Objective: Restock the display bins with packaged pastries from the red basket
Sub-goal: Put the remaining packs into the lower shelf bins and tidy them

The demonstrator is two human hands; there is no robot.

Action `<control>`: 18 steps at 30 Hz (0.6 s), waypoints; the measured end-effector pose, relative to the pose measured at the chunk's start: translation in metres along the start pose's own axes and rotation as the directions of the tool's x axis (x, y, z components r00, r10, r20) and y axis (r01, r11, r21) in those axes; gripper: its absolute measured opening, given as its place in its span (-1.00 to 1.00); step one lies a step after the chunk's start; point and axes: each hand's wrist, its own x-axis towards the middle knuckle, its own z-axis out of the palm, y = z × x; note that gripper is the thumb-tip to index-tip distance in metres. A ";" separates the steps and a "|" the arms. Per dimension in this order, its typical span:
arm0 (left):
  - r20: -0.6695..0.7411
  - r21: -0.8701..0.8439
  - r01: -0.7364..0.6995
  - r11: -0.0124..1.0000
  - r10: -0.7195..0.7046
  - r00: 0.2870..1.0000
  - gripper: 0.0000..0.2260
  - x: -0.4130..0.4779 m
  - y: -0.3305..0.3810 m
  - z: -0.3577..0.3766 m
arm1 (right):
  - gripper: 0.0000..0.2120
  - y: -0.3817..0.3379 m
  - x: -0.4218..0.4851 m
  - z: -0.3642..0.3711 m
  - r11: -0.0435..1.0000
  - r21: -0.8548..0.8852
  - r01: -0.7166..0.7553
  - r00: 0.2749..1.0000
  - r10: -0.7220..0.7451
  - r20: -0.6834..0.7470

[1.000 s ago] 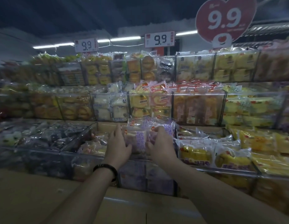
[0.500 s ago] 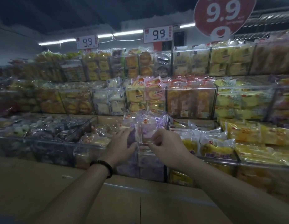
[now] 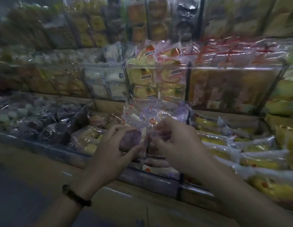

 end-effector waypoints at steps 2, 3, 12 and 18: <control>0.087 -0.069 0.053 0.996 -0.047 0.995 -0.55 0.006 0.006 -0.021 | -0.84 -0.008 0.008 -0.007 0.993 0.051 -0.106 0.993 0.103 0.066; 0.129 -0.088 0.079 0.993 -0.067 0.989 -0.53 0.010 0.010 -0.031 | -0.84 -0.012 0.011 -0.011 0.983 0.071 -0.170 0.983 0.164 0.084; 0.478 -0.069 0.282 0.957 -0.217 0.851 -0.51 0.057 0.026 -0.133 | -0.86 -0.115 0.011 -0.051 0.799 0.067 -0.598 0.801 0.592 0.084; 0.610 -0.063 0.241 0.969 -0.154 0.777 -0.70 0.097 0.023 -0.170 | -0.86 -0.152 0.032 -0.067 0.693 0.062 -0.718 0.695 0.719 0.004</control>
